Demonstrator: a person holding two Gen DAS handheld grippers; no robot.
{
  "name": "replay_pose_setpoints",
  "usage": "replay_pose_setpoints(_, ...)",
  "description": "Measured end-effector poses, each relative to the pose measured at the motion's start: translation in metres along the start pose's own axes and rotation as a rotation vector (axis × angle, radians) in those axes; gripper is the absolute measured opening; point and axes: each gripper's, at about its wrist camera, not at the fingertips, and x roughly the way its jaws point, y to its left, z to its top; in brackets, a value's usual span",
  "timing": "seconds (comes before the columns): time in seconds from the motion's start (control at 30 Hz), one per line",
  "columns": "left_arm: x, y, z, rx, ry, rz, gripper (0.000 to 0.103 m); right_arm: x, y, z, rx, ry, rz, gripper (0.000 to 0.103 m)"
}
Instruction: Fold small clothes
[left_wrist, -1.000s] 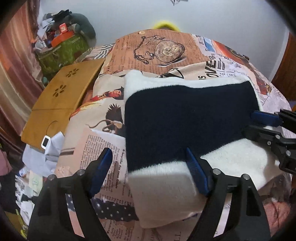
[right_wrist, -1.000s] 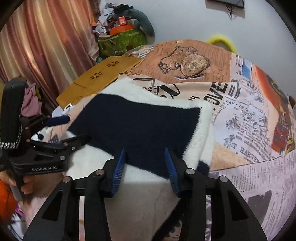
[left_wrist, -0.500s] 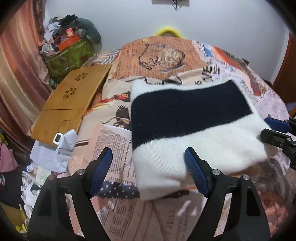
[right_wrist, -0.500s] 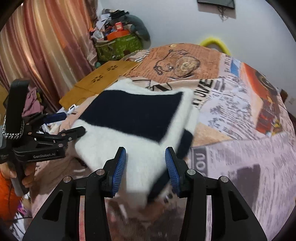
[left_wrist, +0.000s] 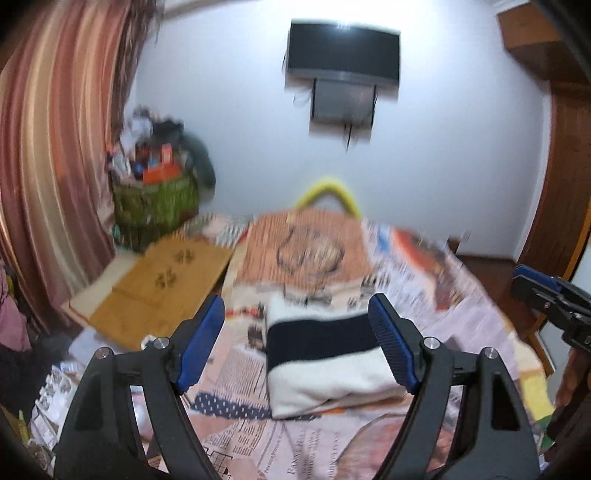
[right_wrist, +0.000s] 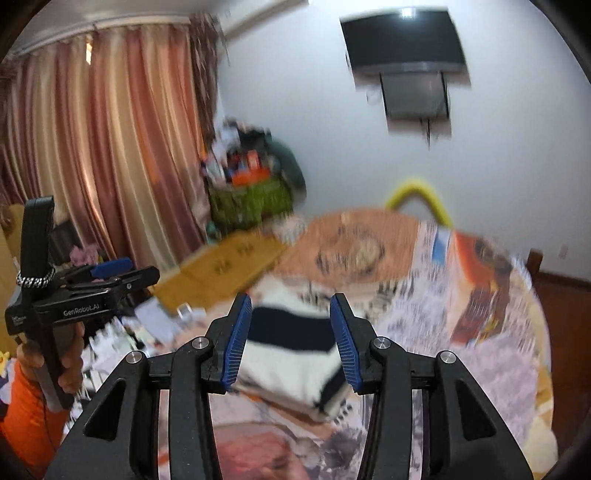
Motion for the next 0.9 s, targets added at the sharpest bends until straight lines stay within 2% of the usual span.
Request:
replay_pose_setpoints(0.27, -0.094, -0.036, 0.007, 0.07, -0.222, -0.032, 0.08, -0.063, 0.039, 0.011, -0.056, -0.191, -0.009, 0.041)
replay_pose_setpoints(0.4, -0.124, -0.049, -0.005, 0.091, -0.286, -0.013, 0.088, -0.081, 0.048, 0.003, -0.067, -0.245, -0.044, 0.058)
replay_pose_setpoints(0.57, -0.141, -0.05, -0.021, 0.073, -0.292, -0.019, 0.102, -0.088, 0.05, -0.008, -0.057, -0.239, -0.067, 0.078)
replay_pose_setpoints(0.6, -0.144, -0.05, -0.022, 0.071, -0.292, -0.019, 0.103, -0.086, 0.049, -0.009, -0.058, -0.242, -0.075, 0.084)
replay_pose_setpoints(0.67, -0.145, -0.051, -0.025, 0.071, -0.287, -0.015, 0.103, -0.09, 0.051, -0.01, -0.06, -0.251, -0.089, 0.089)
replay_pose_setpoints(0.73, -0.147, -0.053, -0.027, 0.069, -0.283, -0.014, 0.103, -0.091, 0.051, -0.01, -0.06, -0.255, -0.099, 0.1)
replay_pose_setpoints(0.9, -0.152, -0.054, -0.03, 0.061, -0.285, -0.016, 0.103, -0.092, 0.053, -0.012, -0.061, -0.253, -0.114, 0.103)
